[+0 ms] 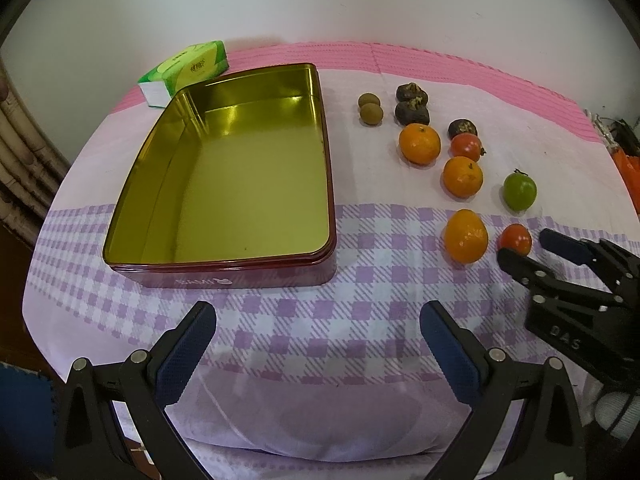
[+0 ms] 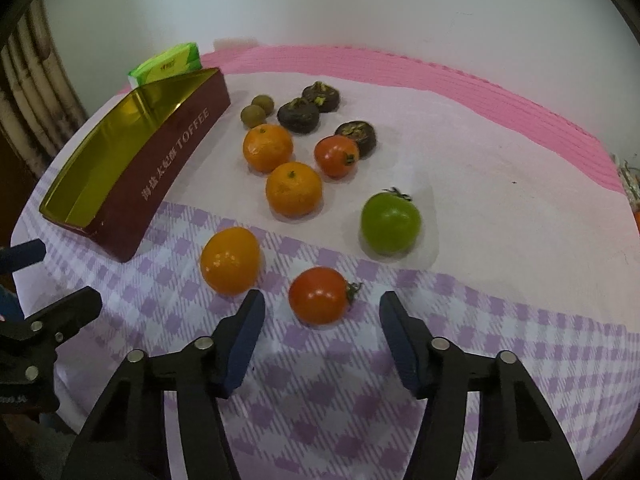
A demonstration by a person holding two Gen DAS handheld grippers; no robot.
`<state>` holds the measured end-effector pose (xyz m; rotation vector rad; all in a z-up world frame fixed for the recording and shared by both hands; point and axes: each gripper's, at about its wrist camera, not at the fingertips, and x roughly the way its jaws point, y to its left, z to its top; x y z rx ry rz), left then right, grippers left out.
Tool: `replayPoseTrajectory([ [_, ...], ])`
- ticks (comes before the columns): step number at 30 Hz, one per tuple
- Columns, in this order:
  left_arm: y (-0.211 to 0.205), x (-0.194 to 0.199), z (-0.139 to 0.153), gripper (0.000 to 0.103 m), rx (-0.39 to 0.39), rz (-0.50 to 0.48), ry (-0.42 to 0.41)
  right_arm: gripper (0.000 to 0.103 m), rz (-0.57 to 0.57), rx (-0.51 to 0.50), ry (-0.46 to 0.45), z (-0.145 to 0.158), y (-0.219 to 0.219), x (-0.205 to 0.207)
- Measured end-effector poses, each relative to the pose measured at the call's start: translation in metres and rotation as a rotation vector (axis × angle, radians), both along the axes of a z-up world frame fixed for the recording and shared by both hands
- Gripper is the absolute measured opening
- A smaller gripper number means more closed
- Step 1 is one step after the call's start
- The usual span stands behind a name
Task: Organize fruits
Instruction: 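Grasp the red tomato with the right tool while the left tool grasps a mandarin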
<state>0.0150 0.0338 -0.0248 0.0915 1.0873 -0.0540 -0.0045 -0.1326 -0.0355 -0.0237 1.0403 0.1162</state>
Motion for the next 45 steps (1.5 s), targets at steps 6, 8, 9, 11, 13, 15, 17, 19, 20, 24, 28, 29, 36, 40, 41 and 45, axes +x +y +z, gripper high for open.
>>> replayPoseTrajectory([
  [6, -0.003, 0.001, -0.001, 0.101, 0.002, -0.015, -0.006, 0.044, 0.003, 0.0, 0.015, -0.008, 0.001, 0.007],
  [8, -0.005, 0.001, -0.002, 0.101, 0.004, -0.023, -0.005, 0.038, 0.003, 0.003, 0.01, -0.008, 0.0, 0.008],
  [9, -0.006, 0.001, -0.002, 0.101, 0.006, -0.027, -0.006, 0.036, 0.005, 0.005, 0.012, -0.008, 0.0, 0.008],
  [11, -0.008, 0.001, -0.003, 0.101, 0.007, -0.032, -0.007, 0.035, 0.005, 0.01, 0.01, -0.009, 0.0, 0.009],
  [13, -0.01, 0.002, -0.003, 0.101, 0.013, -0.038, -0.005, 0.035, 0.008, 0.004, 0.008, -0.009, 0.0, 0.008],
  [15, -0.012, 0.003, -0.003, 0.101, 0.015, -0.047, -0.002, 0.035, -0.001, -0.003, 0.008, -0.009, -0.004, 0.008],
  [17, -0.015, 0.004, -0.002, 0.101, 0.017, -0.057, -0.003, 0.034, -0.018, -0.003, 0.011, -0.009, -0.01, 0.007],
  [19, -0.018, 0.004, 0.0, 0.101, 0.017, -0.071, -0.005, 0.034, -0.046, -0.012, 0.015, -0.008, -0.022, 0.006],
  [20, -0.02, 0.005, 0.001, 0.101, 0.017, -0.081, -0.008, 0.034, -0.056, -0.017, 0.017, -0.008, -0.027, 0.005],
  [24, -0.032, 0.009, 0.004, 0.101, 0.001, -0.123, 0.003, 0.034, -0.108, -0.026, 0.027, -0.008, -0.055, 0.004],
  [28, -0.047, 0.015, 0.004, 0.099, -0.016, -0.155, 0.018, 0.034, -0.148, -0.029, 0.031, -0.008, -0.078, 0.002],
  [29, -0.051, 0.016, 0.004, 0.096, -0.021, -0.163, 0.021, 0.034, -0.159, -0.024, 0.033, -0.008, -0.082, 0.002],
  [36, -0.085, 0.03, -0.006, 0.075, -0.041, -0.229, 0.081, 0.034, -0.163, -0.002, 0.038, -0.009, -0.089, 0.007],
  [40, -0.097, 0.041, -0.013, 0.068, -0.058, -0.233, 0.114, 0.034, -0.174, 0.006, 0.039, -0.009, -0.09, 0.007],
  [41, -0.099, 0.044, -0.014, 0.062, -0.058, -0.233, 0.117, 0.034, -0.176, 0.01, 0.039, -0.009, -0.09, 0.008],
  [45, -0.103, 0.053, -0.022, 0.051, -0.066, -0.227, 0.144, 0.034, -0.178, 0.02, 0.038, -0.009, -0.09, 0.008],
])
